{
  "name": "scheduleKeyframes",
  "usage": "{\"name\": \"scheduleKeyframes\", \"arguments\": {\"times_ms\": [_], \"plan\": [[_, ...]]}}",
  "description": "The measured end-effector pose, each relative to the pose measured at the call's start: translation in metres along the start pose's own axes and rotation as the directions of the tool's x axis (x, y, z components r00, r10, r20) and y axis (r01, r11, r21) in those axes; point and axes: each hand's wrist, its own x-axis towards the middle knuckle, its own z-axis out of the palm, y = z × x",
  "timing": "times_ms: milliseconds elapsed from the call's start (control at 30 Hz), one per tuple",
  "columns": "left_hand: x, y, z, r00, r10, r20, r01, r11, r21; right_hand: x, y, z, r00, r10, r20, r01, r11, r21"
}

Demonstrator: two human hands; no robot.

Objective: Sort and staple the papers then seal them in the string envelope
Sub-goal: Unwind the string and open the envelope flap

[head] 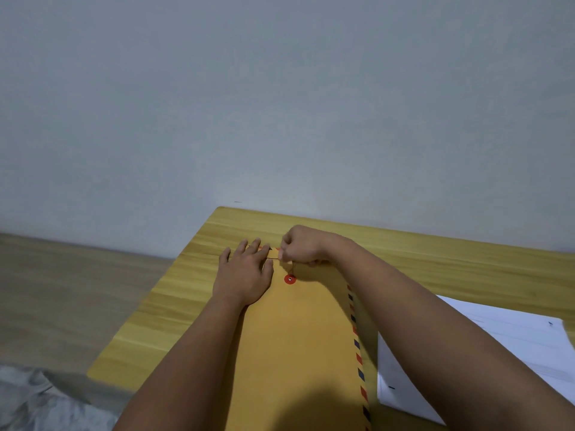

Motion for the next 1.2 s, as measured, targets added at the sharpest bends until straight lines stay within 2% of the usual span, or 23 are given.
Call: {"name": "scheduleKeyframes", "arguments": {"times_ms": [100, 167, 233, 367, 433, 500, 567, 633, 733, 867, 1000, 1100, 1200], "plan": [[0.0, -0.001, 0.0, 1.0, 0.002, 0.002, -0.002, 1.0, -0.001, -0.007, -0.007, -0.001, 1.0, 0.02, -0.019, -0.025, 0.946, -0.324], [0.0, -0.001, 0.0, 1.0, 0.001, 0.001, -0.001, 1.0, -0.004, -0.011, -0.01, -0.002, 0.998, 0.022, -0.06, -0.047, 0.895, -0.444], [0.0, 0.0, 0.0, 1.0, 0.003, 0.0, -0.003, 1.0, -0.002, -0.01, -0.009, -0.002, 0.996, -0.012, -0.092, -0.035, 0.872, -0.489], [0.0, -0.001, -0.001, 1.0, 0.0, 0.003, 0.0, 1.0, 0.0, -0.006, -0.009, 0.002, 0.997, -0.062, -0.042, 0.043, 0.933, -0.358], [-0.001, -0.001, -0.001, 1.0, 0.001, 0.004, -0.001, 1.0, -0.002, -0.009, -0.008, 0.0, 0.999, -0.026, 0.022, 0.032, 0.956, -0.293], [0.0, 0.0, -0.001, 1.0, 0.0, 0.006, 0.0, 1.0, 0.004, -0.013, -0.004, -0.003, 0.997, 0.053, 0.058, -0.031, 0.941, -0.338], [0.001, 0.0, -0.001, 1.0, 0.001, 0.008, -0.002, 1.0, 0.01, -0.017, -0.001, -0.008, 0.993, 0.113, -0.029, -0.114, 0.896, -0.43], [0.001, 0.0, -0.001, 1.0, 0.001, 0.005, -0.001, 1.0, 0.006, -0.018, 0.003, -0.013, 0.98, 0.097, -0.176, -0.171, 0.861, -0.479], [0.0, 0.0, -0.002, 1.0, -0.005, 0.004, 0.005, 1.0, -0.007, -0.015, 0.011, -0.02, 0.931, 0.048, -0.363, -0.224, 0.859, -0.46], [-0.002, 0.001, -0.004, 0.999, 0.009, -0.035, -0.012, 0.996, -0.086, -0.008, 0.028, -0.026, 0.845, 0.042, -0.533, -0.279, 0.885, -0.372], [-0.003, 0.0, -0.001, 0.988, 0.017, -0.154, -0.041, 0.987, -0.158, 0.003, 0.054, -0.023, 0.771, 0.028, -0.636, -0.25, 0.932, -0.262], [-0.004, 0.001, -0.002, 0.975, 0.045, -0.218, -0.071, 0.991, -0.112, 0.007, 0.068, -0.023, 0.726, 0.049, -0.686, -0.189, 0.973, -0.131], [-0.005, 0.0, -0.002, 0.961, 0.076, -0.265, -0.09, 0.995, -0.042, 0.008, 0.076, -0.027, 0.72, 0.107, -0.686, -0.16, 0.987, -0.014]]}}
